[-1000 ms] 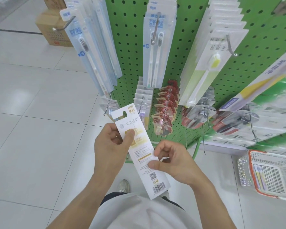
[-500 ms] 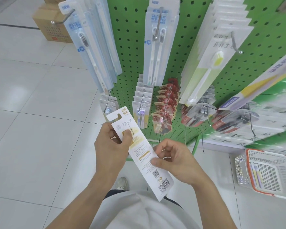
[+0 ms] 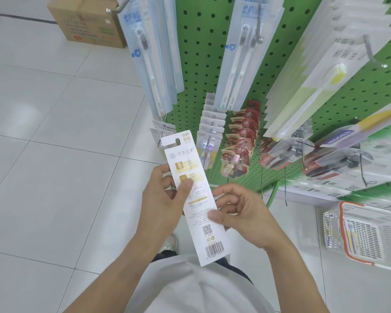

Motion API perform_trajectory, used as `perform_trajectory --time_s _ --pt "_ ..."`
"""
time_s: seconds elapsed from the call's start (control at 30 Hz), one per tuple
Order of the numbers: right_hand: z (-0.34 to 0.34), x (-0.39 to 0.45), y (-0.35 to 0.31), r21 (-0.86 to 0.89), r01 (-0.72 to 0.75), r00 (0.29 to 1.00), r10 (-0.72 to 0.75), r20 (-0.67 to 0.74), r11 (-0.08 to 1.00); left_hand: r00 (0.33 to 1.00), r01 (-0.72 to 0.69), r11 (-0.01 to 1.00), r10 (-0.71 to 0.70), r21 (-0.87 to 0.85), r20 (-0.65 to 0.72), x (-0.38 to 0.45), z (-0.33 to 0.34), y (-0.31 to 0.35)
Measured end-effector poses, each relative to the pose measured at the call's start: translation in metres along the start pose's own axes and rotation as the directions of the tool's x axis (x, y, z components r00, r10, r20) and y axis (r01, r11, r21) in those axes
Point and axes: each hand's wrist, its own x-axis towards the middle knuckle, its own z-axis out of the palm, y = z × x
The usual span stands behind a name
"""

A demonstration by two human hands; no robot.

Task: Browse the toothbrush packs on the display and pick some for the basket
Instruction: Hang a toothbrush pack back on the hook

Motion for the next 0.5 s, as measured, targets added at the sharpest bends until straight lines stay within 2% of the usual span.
perform_trajectory --time_s 0.2,0.37,0.5 --pt "0.019 0.004 0.003 -0.093 -0.004 0.999 0.000 -0.047 0.996 0.992 0.019 0.998 -0.026 0.064 0.121 0.007 -0.021 -0.009" --pt "0.036 0.002 0.005 -0.184 -0.042 0.998 0.031 -0.062 0.982 0.983 -0.032 0.993 0.011 0.111 0.185 0.014 -0.033 -0.016" --pt "0.050 -0.001 0.011 -0.237 -0.073 0.989 0.039 -0.144 0.969 0.964 -0.082 0.977 0.028 0.196 0.265 0.021 -0.041 -0.025"
